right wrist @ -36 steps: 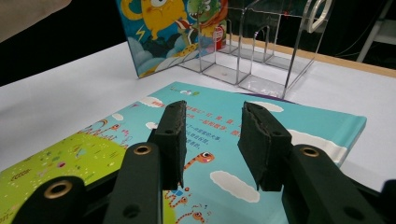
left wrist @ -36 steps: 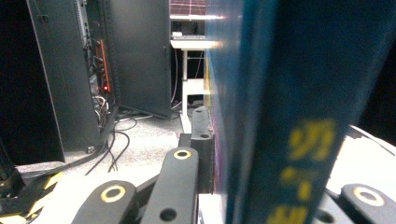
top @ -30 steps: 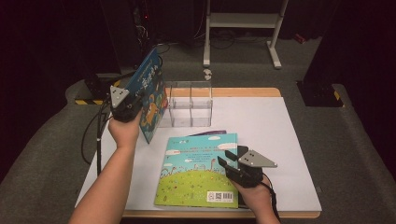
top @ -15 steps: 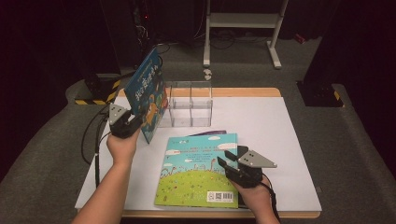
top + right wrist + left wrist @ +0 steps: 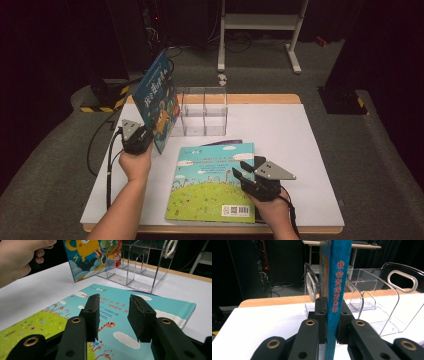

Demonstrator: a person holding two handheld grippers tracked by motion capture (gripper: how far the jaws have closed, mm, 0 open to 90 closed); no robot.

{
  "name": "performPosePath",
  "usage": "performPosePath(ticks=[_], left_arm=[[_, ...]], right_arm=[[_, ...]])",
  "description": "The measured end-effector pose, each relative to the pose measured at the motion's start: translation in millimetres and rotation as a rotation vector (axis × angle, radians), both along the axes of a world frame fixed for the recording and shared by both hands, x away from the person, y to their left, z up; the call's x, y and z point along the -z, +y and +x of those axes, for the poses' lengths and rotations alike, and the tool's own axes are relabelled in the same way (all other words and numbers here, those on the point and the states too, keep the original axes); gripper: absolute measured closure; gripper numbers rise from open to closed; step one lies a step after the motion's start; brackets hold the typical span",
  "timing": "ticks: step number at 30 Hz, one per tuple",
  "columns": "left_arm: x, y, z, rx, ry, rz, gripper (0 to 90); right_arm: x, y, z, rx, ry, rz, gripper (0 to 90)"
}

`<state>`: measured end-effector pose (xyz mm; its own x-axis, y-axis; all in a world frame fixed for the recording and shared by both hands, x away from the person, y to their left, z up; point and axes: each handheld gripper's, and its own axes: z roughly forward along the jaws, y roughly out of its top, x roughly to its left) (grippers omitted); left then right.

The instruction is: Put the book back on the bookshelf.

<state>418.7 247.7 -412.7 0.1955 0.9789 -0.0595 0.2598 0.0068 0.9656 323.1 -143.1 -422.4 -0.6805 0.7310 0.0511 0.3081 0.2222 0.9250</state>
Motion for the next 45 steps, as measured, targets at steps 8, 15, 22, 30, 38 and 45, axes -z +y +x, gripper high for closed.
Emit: performPosePath(ticks=[8,15,22,30,38,45], left_arm=[[-0.6,-5.1,5.8,-0.006,-0.003,0.012,82.6],[-0.5,-5.2,7.3,-0.005,-0.004,0.02,82.5],[0.9,-2.4,7.0,-0.01,-0.004,0.003,80.5],[3.7,0.0,7.7,-0.001,0.003,-0.013,69.6],[3.5,2.7,5.1,0.014,-0.011,-0.018,55.5],[2.2,3.8,4.2,0.061,-0.005,-0.008,44.8]], right_arm=[[0.2,-0.9,-0.1,0.0,-0.001,0.001,60.2],[0.7,0.4,-0.6,-0.003,-0.001,-0.002,60.2],[0.9,1.0,-0.7,-0.004,0.001,-0.005,60.2],[0.9,0.5,-0.6,-0.003,0.001,-0.005,60.1],[1.4,0.7,-0.3,-0.003,0.003,-0.008,59.9],[2.1,1.2,-0.4,-0.005,0.007,-0.013,59.7]])
